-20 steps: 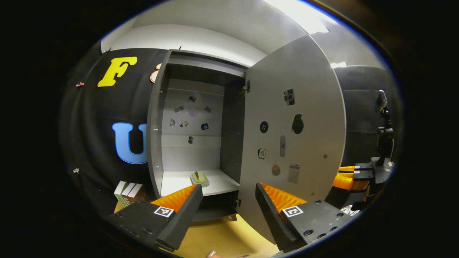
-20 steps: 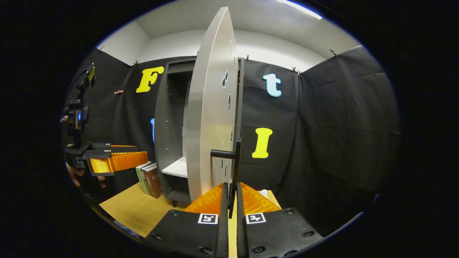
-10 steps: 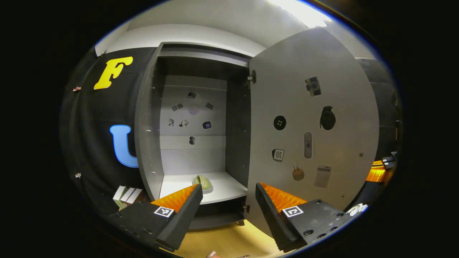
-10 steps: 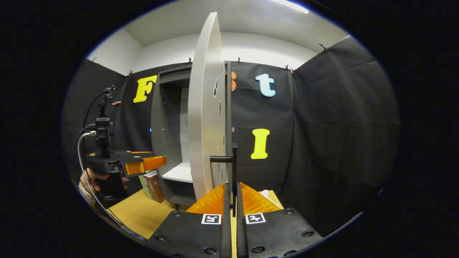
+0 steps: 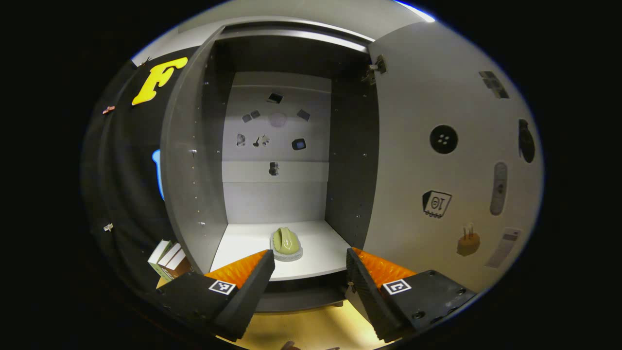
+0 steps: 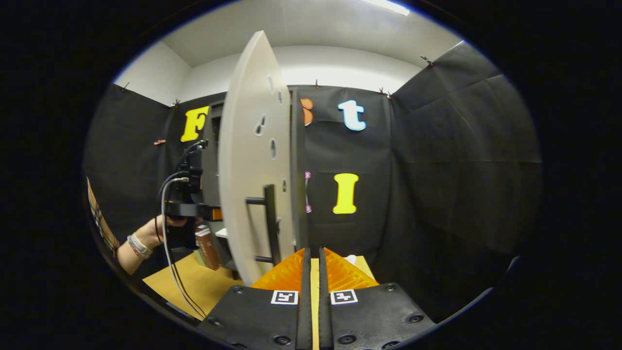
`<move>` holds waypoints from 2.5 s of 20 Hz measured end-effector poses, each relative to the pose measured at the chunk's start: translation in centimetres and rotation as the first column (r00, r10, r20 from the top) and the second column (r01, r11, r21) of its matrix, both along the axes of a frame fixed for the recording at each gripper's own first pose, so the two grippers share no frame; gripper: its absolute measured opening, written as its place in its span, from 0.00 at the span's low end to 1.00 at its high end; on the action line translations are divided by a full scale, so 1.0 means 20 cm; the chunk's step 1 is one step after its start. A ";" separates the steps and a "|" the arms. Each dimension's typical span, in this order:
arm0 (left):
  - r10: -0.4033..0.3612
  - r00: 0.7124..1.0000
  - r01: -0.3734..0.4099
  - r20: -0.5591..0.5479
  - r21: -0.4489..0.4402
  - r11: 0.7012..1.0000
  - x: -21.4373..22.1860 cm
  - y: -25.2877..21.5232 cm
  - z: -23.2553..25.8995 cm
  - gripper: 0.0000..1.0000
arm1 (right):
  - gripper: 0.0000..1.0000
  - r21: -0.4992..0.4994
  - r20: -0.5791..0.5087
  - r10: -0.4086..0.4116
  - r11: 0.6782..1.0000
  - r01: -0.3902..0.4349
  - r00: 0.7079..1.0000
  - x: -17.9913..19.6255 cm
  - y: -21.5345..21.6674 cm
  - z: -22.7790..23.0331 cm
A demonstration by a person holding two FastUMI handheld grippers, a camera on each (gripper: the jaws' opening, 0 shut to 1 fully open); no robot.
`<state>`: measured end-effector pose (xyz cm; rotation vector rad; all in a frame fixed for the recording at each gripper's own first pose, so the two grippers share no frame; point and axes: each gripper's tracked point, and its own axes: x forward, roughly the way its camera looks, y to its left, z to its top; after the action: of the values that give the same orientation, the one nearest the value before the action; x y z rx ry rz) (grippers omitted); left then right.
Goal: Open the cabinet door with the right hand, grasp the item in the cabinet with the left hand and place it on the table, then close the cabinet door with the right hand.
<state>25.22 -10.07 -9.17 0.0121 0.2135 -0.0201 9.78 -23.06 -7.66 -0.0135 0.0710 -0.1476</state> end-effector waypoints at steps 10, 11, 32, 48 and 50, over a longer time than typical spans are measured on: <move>0.116 0.992 -0.115 -0.057 0.017 0.993 0.55 0.26 -0.18 0.94 | 0.70 0.018 -0.045 -0.100 0.995 0.101 0.994 0.20 -0.39 -0.15; 0.126 0.990 -0.126 -0.066 0.013 0.992 0.60 0.28 -0.20 0.94 | 0.77 0.018 -0.042 -0.112 0.993 0.113 0.993 0.23 -0.43 -0.16; 0.108 0.968 -0.089 -0.228 0.089 0.992 1.10 0.35 -0.56 0.57 | 0.90 0.082 -0.101 -0.169 0.981 0.177 0.981 0.55 -0.69 -0.29; 0.152 0.968 -0.148 -0.199 0.036 0.988 0.79 0.32 -0.40 0.25 | 0.92 0.122 -0.092 -0.095 0.987 0.106 0.991 0.52 -0.59 -0.27; 0.142 0.970 -0.144 -0.197 0.006 0.990 0.66 0.30 -0.36 0.25 | 0.94 0.142 -0.084 -0.058 0.987 0.070 0.995 0.50 -0.52 -0.26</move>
<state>38.48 -4.15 -16.35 -0.0139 0.4118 0.1220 19.78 -33.42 -12.77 0.1284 0.1615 -0.2057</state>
